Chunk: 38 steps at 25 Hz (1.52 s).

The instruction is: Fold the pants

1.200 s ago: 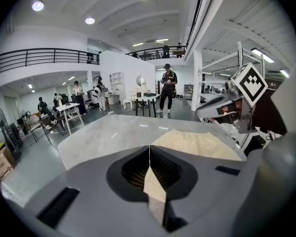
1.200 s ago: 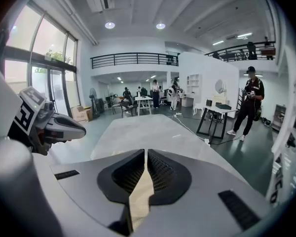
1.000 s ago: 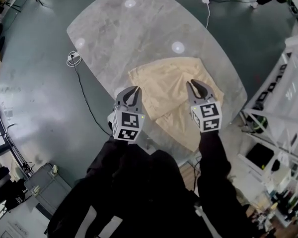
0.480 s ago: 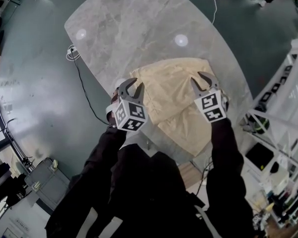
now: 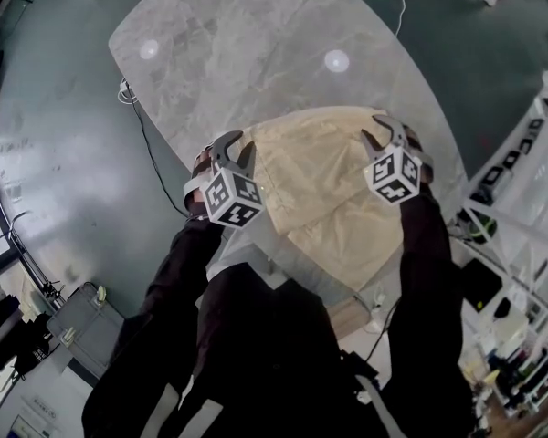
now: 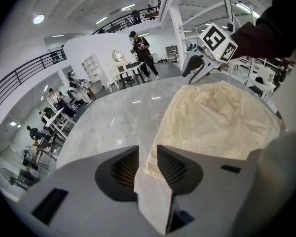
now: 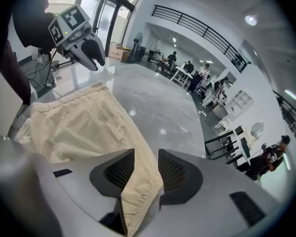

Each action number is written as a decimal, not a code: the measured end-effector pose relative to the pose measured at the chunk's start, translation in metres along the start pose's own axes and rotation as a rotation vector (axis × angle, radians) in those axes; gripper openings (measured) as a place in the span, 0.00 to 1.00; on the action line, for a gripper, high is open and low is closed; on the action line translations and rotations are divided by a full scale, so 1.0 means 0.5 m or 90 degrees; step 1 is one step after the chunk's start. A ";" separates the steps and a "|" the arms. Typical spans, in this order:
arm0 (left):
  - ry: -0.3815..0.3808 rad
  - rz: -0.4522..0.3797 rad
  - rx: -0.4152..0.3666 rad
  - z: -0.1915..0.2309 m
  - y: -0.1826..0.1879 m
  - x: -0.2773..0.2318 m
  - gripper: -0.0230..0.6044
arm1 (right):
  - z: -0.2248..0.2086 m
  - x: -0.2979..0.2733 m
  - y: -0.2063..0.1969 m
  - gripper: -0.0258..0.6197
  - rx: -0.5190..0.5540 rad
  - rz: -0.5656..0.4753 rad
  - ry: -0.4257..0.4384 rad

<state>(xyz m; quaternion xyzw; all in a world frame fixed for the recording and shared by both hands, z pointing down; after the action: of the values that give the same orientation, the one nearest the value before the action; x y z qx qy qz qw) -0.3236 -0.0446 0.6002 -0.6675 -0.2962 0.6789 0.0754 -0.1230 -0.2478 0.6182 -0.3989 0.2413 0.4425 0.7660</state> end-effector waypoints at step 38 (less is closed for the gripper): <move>-0.117 0.129 -0.007 0.015 -0.082 -0.162 0.07 | 0.007 -0.157 -0.096 0.07 0.171 0.109 0.173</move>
<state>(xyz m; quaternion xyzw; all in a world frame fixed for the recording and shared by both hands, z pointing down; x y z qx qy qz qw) -0.3349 -0.0541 0.6899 -0.6292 -0.2366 0.7399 -0.0246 -0.1197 -0.2968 0.6958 -0.3274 0.4319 0.4120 0.7324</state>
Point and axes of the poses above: the fingertips, and each gripper's own axes: x backward along the fingers, z to its left, y out of its top, the point moved 3 cm from there along x, backward along the fingers, and after that the axes turned 14 degrees about -y, right-handed, at the moved point
